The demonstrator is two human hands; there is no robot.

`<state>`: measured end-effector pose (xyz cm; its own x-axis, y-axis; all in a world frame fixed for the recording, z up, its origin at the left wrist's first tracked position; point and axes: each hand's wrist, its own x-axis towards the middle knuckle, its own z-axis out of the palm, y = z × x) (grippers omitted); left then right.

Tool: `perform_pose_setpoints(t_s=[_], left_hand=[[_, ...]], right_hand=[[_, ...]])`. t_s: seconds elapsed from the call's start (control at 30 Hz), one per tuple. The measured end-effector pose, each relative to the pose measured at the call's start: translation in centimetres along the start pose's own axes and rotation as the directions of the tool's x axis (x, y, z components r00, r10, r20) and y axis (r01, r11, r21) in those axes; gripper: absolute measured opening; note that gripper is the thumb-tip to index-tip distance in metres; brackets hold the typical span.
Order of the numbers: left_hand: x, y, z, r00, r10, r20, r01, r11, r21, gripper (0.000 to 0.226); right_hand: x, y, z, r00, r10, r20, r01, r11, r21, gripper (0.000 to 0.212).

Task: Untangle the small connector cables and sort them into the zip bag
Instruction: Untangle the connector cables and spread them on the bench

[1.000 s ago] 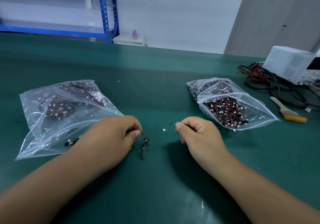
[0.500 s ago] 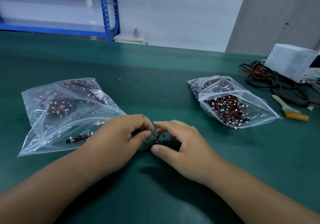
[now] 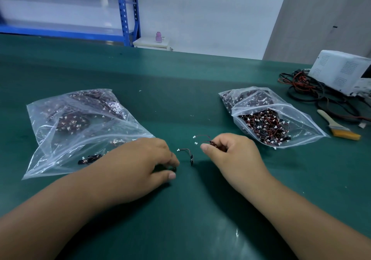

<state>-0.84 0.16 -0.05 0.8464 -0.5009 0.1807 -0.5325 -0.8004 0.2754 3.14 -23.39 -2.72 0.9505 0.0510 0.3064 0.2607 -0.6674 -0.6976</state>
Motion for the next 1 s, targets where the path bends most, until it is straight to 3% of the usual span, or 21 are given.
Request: perform_pose_setpoints(t_s=[0.13, 0.27, 0.37, 0.43, 0.57, 0.8, 0.9, 1.0], left_hand=[[0.3, 0.3, 0.6, 0.995, -0.018, 0.100, 0.014, 0.999, 0.044, 0.041], [0.3, 0.4, 1.2, 0.997, -0.048, 0.068, 0.037, 0.988, 0.148, 0.052], [0.3, 0.5, 1.2, 0.998, -0.052, 0.033, 0.047, 0.988, 0.147, 0.049], [0.2, 0.7, 1.0, 0.999, -0.034, 0.028, 0.031, 0.995, 0.095, 0.042], [0.1, 0.6, 0.9, 0.998, -0.014, 0.061, 0.009, 0.997, 0.082, 0.041], [-0.1, 1.1, 1.7, 0.995, -0.051, 0.090, 0.037, 0.988, 0.148, 0.064], [-0.1, 1.3, 1.1, 0.998, -0.025, 0.062, 0.019, 0.995, 0.095, 0.058], [-0.1, 0.9, -0.4, 0.996, -0.074, -0.040, 0.077, 0.995, 0.070, 0.031]], right_hand=[[0.0, 0.0, 0.3, 0.997, 0.045, 0.059, -0.043, 0.998, -0.049, 0.020], [0.0, 0.1, 0.4, 0.999, 0.026, 0.047, -0.026, 1.000, -0.010, 0.021], [0.0, 0.1, 0.4, 0.999, 0.043, 0.021, -0.044, 0.996, 0.081, 0.006], [0.1, 0.1, 0.3, 0.999, 0.034, -0.012, -0.031, 0.989, 0.147, 0.019], [0.3, -0.1, -0.3, 0.996, 0.037, -0.078, -0.009, 0.941, 0.339, 0.019], [0.6, 0.5, -0.2, 0.999, 0.027, -0.045, -0.010, 0.941, 0.338, 0.021], [0.5, 0.9, -0.4, 0.999, 0.000, -0.045, 0.012, 0.962, 0.274, 0.019], [0.4, 1.1, -0.7, 0.998, -0.034, -0.056, 0.045, 0.976, 0.215, 0.020]])
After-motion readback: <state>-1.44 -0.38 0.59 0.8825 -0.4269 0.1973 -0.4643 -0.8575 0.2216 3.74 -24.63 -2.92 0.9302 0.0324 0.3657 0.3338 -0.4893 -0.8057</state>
